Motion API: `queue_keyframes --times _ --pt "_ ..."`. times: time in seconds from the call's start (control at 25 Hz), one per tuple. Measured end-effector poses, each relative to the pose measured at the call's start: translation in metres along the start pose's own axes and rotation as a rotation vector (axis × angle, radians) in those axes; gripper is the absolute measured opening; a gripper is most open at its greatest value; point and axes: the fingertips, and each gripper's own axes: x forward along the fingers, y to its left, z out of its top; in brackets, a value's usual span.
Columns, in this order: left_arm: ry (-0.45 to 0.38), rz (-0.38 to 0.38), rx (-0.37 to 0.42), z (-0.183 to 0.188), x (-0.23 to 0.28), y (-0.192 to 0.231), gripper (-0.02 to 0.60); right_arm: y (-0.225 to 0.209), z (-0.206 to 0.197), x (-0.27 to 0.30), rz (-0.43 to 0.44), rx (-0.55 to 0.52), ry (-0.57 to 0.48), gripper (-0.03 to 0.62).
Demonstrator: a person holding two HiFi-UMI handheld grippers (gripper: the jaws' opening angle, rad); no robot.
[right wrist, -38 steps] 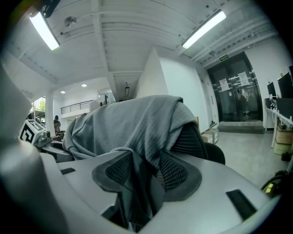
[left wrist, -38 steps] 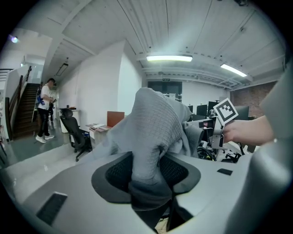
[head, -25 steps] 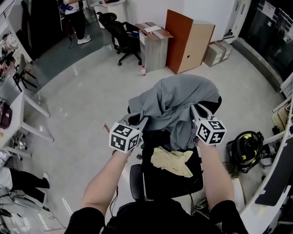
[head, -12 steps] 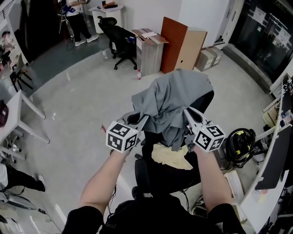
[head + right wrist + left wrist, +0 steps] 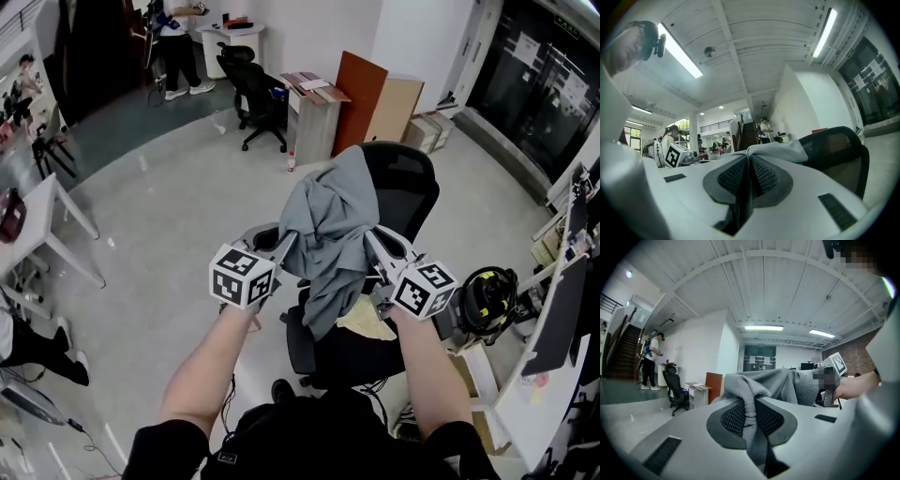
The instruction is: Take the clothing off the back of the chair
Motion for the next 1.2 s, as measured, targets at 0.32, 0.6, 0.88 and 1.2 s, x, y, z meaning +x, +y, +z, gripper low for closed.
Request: queue_keyframes --times 0.32,0.6,0.88,1.2 --pt "0.008 0.041 -0.002 -0.003 -0.047 -0.050 0.035 0.029 0.005 -0.070 0.015 0.037 -0.034 0.041" --pt "0.038 0.003 -0.014 -0.031 -0.061 -0.153 0.035 0.030 -0.014 -0.190 -0.045 0.059 -0.028 0.041" --pt "0.090 -0.083 -0.028 -0.064 -0.073 -0.266 0.035 0.039 -0.029 -0.311 -0.146 0.055 -0.042 0.041" --pt "0.121 -0.144 0.005 -0.072 -0.073 -0.345 0.035 0.052 -0.043 -0.399 -0.266 0.021 -0.035 0.041"
